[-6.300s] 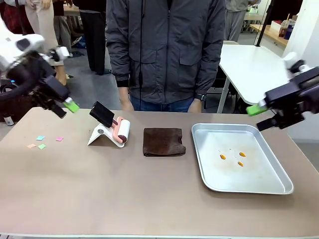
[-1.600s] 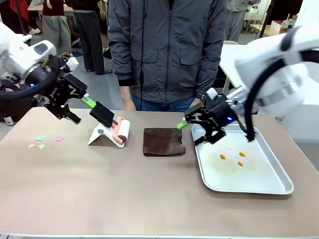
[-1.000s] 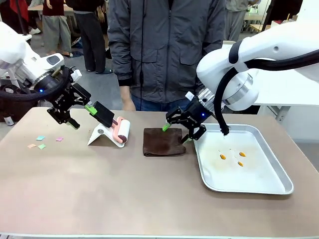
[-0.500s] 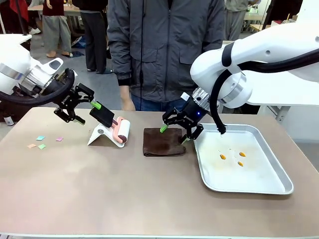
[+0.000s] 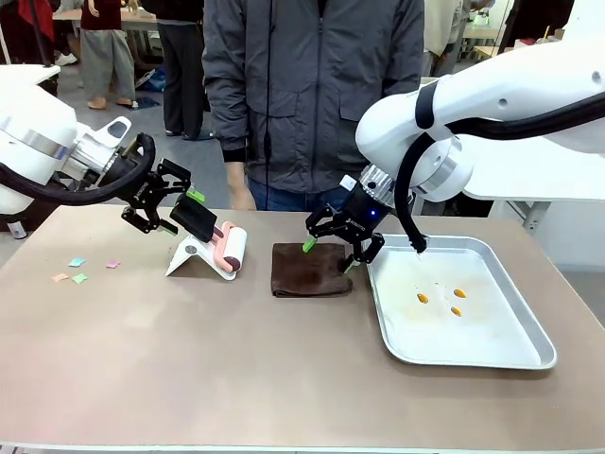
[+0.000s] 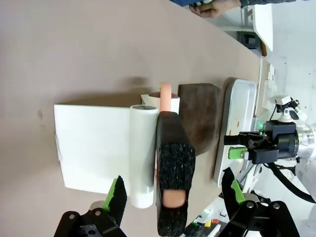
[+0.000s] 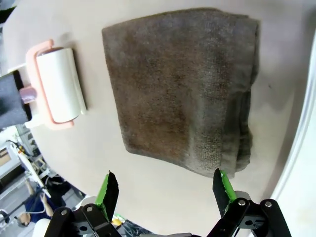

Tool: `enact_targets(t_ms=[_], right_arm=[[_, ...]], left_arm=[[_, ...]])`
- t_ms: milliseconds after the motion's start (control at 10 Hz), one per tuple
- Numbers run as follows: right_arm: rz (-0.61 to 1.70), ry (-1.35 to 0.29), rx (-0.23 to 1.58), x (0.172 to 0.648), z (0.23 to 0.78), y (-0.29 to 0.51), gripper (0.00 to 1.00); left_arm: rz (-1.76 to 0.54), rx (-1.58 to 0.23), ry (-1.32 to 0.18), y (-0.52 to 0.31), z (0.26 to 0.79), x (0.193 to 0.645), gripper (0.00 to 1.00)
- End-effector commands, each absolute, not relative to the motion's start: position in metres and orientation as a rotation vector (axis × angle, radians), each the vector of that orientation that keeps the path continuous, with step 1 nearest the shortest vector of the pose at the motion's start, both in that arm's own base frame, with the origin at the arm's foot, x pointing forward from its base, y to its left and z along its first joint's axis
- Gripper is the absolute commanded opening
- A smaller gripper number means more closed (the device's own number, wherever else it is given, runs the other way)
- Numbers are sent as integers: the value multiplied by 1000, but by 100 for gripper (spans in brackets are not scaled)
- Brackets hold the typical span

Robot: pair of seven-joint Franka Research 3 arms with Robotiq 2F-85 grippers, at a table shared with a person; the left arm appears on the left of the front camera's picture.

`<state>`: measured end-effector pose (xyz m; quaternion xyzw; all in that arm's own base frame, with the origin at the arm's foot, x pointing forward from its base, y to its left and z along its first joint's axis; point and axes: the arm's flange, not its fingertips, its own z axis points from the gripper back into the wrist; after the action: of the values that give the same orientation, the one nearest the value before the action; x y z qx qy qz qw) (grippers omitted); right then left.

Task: Clean the surface of the table.
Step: Hold the Lint Roller with your left hand and the towel with your right hand.

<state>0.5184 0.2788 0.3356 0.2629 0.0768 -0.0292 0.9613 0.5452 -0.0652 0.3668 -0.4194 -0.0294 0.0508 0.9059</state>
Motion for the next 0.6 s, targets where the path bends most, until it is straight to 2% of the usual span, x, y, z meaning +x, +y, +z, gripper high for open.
enact_targets(t_ms=[0,300,500], right_arm=[[-76,183,497,529,340,285,100],[-109,218,430,537,332,287,100],[-117,177,361,543,329,293,100]], left_arm=[[85,-876,-106,-66,366,555,100],[84,-888,-96,-68,366,557,100],[85,-890,-95,-66,365,557,100]])
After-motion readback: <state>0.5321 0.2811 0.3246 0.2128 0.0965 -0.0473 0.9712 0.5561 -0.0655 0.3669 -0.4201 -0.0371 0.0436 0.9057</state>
